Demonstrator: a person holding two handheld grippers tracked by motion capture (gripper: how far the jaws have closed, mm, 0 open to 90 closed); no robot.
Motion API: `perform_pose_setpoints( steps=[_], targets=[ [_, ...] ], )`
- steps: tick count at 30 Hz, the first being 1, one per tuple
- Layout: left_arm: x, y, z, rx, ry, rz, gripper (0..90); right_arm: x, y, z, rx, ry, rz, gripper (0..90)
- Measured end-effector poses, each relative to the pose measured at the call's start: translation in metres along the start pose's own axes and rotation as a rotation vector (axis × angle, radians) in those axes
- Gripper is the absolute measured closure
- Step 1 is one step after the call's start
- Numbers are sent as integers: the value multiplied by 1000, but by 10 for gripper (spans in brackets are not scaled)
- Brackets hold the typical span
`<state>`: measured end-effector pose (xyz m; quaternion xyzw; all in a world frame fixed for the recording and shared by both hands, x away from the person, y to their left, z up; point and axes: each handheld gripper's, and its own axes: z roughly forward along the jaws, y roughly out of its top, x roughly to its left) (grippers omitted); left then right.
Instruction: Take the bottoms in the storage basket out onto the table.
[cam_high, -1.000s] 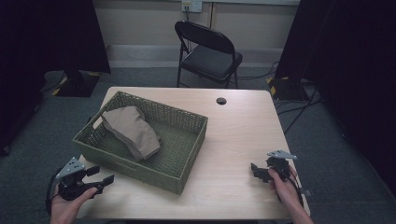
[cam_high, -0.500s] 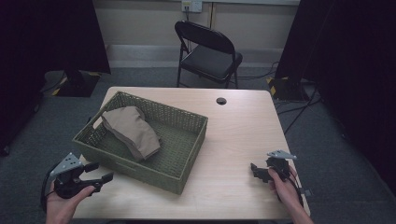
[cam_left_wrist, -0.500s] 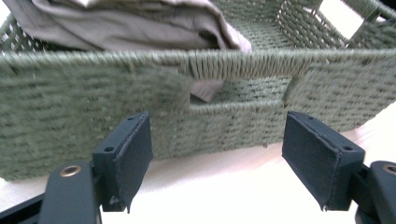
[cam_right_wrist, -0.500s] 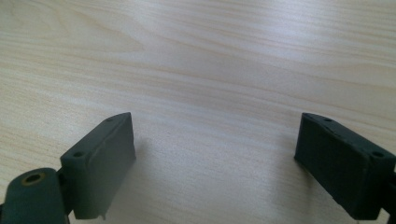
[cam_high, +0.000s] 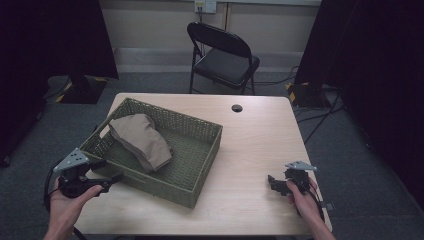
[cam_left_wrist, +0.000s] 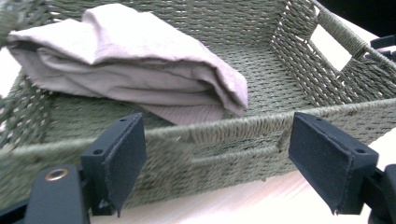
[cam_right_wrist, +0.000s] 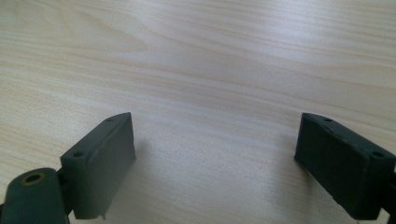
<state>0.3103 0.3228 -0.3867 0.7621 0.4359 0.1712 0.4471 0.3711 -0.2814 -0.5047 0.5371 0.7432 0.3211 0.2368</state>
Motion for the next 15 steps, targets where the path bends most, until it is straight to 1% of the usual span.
perform_pose_setpoints(
  steps=[2, 3, 4, 6, 7, 8, 9, 10, 13, 15],
  targets=[
    [0, 4, 6, 7, -5, 4, 186, 0, 0, 0, 0, 0, 0, 110],
    [0, 4, 6, 7, -5, 4, 184, 0, 0, 0, 0, 0, 0, 110],
    [-2, 9, 10, 6, -14, 6, 176, 0, 0, 0, 0, 0, 0, 110],
    [-3, 14, 14, 9, -21, 15, 175, 0, 0, 0, 0, 0, 0, 110],
    [-3, 14, 14, 9, -21, 15, 174, 0, 0, 0, 0, 0, 0, 110],
    [-4, 19, 16, 13, -20, 28, 173, 0, 0, 0, 0, 0, 0, 110],
    [-5, 21, 18, 13, -22, 31, 172, 0, 0, 0, 0, 0, 0, 110],
    [-5, 21, 18, 13, -22, 31, 170, 0, 0, 0, 0, 0, 0, 110],
    [-4, 28, 22, 24, -25, 36, 167, 0, 0, 0, 0, 1, -1, 110],
    [-3, 34, 26, 31, -27, 32, 162, 0, 0, 0, -1, 5, -5, 110]
  ],
)
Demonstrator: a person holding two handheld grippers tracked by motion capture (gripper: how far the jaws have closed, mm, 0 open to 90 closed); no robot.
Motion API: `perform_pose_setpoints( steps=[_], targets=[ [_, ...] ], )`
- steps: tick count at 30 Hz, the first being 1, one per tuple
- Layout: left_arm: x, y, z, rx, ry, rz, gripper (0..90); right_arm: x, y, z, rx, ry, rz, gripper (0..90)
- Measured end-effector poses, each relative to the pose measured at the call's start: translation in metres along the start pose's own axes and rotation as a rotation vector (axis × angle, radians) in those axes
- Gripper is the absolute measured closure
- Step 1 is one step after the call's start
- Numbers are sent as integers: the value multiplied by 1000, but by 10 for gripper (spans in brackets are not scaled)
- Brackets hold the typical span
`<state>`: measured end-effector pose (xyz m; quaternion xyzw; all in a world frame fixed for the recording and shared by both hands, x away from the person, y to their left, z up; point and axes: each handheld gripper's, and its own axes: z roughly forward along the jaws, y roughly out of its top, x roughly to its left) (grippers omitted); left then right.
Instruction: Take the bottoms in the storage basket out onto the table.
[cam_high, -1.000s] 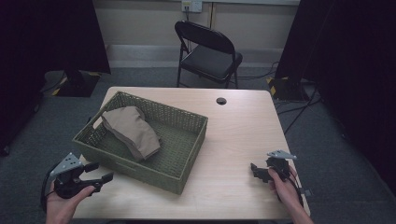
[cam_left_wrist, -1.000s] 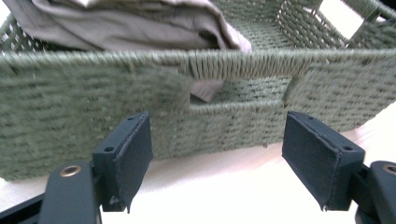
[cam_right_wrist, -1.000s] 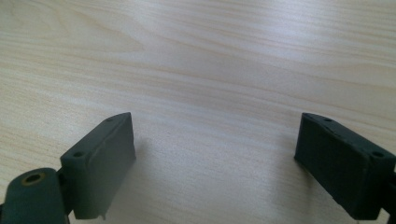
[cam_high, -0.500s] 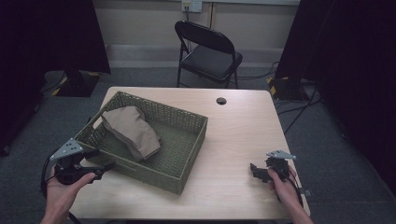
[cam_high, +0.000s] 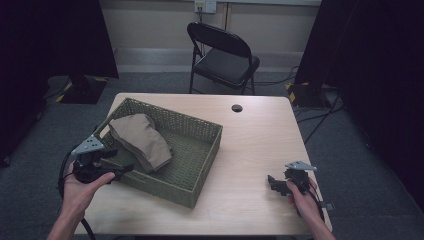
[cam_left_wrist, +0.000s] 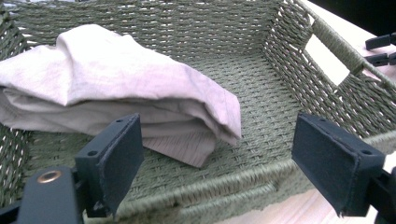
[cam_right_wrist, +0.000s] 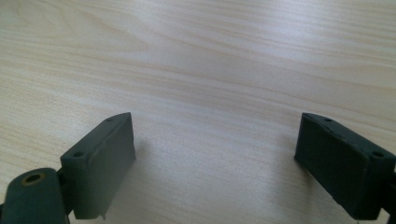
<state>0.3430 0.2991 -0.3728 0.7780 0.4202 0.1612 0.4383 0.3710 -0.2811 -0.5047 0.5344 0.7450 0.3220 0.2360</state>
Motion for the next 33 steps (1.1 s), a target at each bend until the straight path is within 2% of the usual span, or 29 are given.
perform_pose_setpoints(
  steps=[7, 11, 15, 17, 19, 20, 21, 22, 23, 26, 31, 33],
  targets=[
    [5, 8, 12, 18, -9, -11, 165, 0, 0, 0, 1, 1, -1, 110],
    [7, 17, 18, 23, -7, -3, 165, 0, 0, 0, 1, 1, -1, 110],
    [10, 30, 22, 28, 24, 22, 165, 0, 0, 0, 1, 2, -1, 110],
    [11, 32, 23, 32, 31, 29, 164, 0, 0, 0, 1, 2, -1, 110],
    [14, 36, 26, 23, -2, 6, 167, 0, 0, 0, 0, 4, -3, 110],
    [15, 39, 28, 37, 30, 18, 167, 0, 0, 0, 0, 4, -4, 110],
    [17, 40, 30, 27, 13, 3, 167, 0, 0, 0, 0, 6, -6, 109],
    [20, 41, 32, 18, -27, -34, 167, 1, 0, 0, 0, 7, -8, 110],
    [22, 43, 33, 31, -40, -53, 183, 1, 0, 0, 0, 8, -8, 110],
    [25, 50, 34, 24, 15, -35, 194, 1, 0, 0, 0, 10, -11, 110],
    [37, 60, 38, 37, 40, -40, 179, 2, 0, 0, 1, 15, -13, 110],
    [42, 64, 40, 54, 74, -33, 179, 2, 0, 0, 1, 16, -14, 110]
  ],
)
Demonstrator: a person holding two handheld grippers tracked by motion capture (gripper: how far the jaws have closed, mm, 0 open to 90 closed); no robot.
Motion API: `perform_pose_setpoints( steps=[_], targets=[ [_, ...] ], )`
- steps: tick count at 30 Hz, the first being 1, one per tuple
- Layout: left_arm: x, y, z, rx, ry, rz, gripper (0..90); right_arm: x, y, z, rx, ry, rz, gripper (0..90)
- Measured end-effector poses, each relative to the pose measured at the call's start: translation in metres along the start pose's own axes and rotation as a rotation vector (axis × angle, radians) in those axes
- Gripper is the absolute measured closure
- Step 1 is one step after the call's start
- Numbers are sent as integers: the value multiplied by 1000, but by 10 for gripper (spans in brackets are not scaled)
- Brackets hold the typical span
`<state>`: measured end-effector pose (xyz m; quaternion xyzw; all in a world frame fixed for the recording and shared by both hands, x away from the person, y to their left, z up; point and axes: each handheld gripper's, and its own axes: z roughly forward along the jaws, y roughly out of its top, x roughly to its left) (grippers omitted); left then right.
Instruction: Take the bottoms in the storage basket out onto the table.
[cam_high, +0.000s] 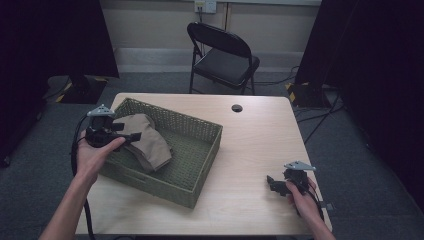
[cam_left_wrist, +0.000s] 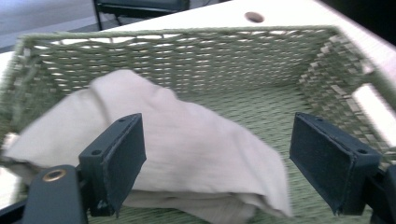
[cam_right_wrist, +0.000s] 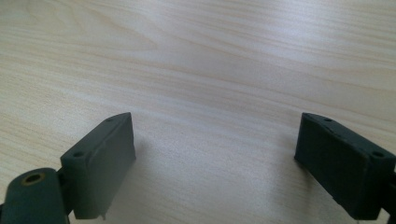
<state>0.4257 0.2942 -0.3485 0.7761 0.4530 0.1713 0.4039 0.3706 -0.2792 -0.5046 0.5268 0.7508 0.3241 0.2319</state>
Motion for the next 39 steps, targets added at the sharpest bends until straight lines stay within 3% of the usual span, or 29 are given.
perform_pose_setpoints(
  steps=[9, 11, 13, 17, 18, 19, 22, 26, 32, 36, 39],
  targets=[
    [18, 4, 23, 8, 44, -15, 193, 1, 0, 0, -1, 5, -6, 110],
    [20, 4, 27, 20, 37, -26, 191, 1, 0, 0, -1, 5, -8, 110],
    [24, 5, 35, 50, 65, -36, 192, 1, 0, 0, -1, 6, -8, 110],
    [29, 5, 42, 67, 68, -50, 191, 1, 0, 0, -1, 8, -9, 110],
    [28, 6, 47, 97, 80, -28, 176, 1, 0, 0, -1, 9, -9, 110],
    [28, 6, 47, 97, 80, -28, 171, 1, 0, 0, -1, 9, -9, 110],
    [27, 6, 57, 148, 54, -16, 160, 1, 0, 0, -1, 10, -10, 110],
    [26, 4, 63, 197, 74, 23, 157, 2, 0, 0, -1, 12, -11, 110],
    [21, 1, 75, 247, 56, 69, 152, 2, 0, 0, -1, 14, -15, 110],
    [22, -1, 83, 263, 51, 47, 140, 2, 0, 0, 0, 15, -16, 110],
    [22, -1, 89, 298, 48, 61, 108, 2, 0, 0, -1, 16, -15, 109]
  ],
)
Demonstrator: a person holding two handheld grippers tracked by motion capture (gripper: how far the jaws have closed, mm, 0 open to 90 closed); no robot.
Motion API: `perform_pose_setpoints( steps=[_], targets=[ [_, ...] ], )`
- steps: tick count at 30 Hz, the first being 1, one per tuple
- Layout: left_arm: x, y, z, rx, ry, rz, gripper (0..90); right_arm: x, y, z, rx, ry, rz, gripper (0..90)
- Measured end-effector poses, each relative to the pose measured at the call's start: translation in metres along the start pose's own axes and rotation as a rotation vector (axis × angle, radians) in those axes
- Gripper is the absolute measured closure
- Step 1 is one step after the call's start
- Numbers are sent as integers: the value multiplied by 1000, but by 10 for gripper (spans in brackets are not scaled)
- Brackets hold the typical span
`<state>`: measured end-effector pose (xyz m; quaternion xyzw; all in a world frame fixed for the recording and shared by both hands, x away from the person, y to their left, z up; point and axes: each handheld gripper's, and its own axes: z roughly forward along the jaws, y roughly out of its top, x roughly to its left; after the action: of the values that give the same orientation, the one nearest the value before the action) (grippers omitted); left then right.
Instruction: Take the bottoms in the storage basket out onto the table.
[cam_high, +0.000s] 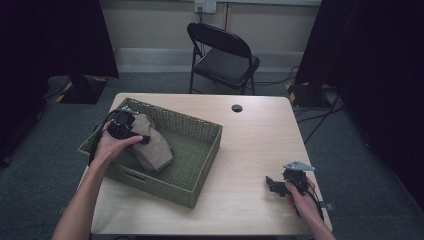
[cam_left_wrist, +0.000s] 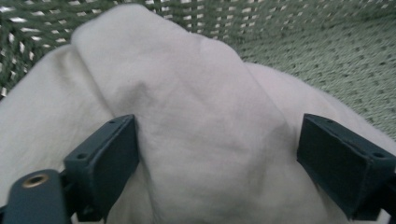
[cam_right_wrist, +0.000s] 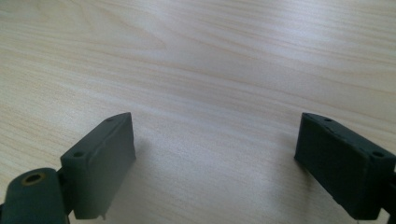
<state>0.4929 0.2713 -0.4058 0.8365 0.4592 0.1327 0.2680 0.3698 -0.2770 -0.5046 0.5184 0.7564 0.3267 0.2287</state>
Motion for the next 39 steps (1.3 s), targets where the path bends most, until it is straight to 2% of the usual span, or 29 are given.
perform_pose_setpoints(
  steps=[3, 5, 10, 12, 16, 19, 20, 22, 26, 27, 28, 29, 32, 36, 39],
  targets=[
    [1, 2, 7, 20, -16, -6, 53, 0, 0, 0, 0, 3, -3, 110],
    [1, 2, 10, 36, -14, 5, 1, 0, 0, 0, 0, 4, -3, 110],
    [-3, 7, 23, 92, 14, 14, 0, 1, 0, 0, -1, 11, -9, 110],
    [-3, 7, 25, 93, 9, 9, 0, 1, 0, 0, 0, 13, -12, 110],
    [-2, 4, 29, 116, 26, 20, 0, 2, 0, 0, -1, 17, -16, 111],
    [1, 1, 32, 138, 28, 9, 0, 2, 0, 0, 0, 20, -19, 110],
    [1, 0, 34, 153, 30, -10, 0, 2, 0, 0, 0, 21, -20, 110],
    [1, 1, 35, 177, 30, -14, 0, 2, 0, 0, 0, 24, -22, 110],
    [-3, 4, 43, 225, 57, -6, 0, 2, 0, 0, -1, 26, -24, 110],
    [-3, 4, 43, 225, 57, -6, 22, 2, 0, 0, -1, 26, -24, 110],
    [-4, 5, 44, 248, 51, -2, 58, 3, 0, 0, -1, 29, -26, 110],
    [-4, 5, 44, 255, 54, -15, 93, 3, 0, 0, -1, 30, -29, 110],
    [-4, 5, 42, 262, 53, -13, 195, 3, 0, 0, 0, 34, -33, 110],
    [-2, 5, 37, 262, 40, -21, 385, 4, 0, 0, 0, 36, -33, 110],
    [-3, 5, 35, 259, 44, -14, 470, 4, 0, 0, 0, 36, -33, 110]
  ],
)
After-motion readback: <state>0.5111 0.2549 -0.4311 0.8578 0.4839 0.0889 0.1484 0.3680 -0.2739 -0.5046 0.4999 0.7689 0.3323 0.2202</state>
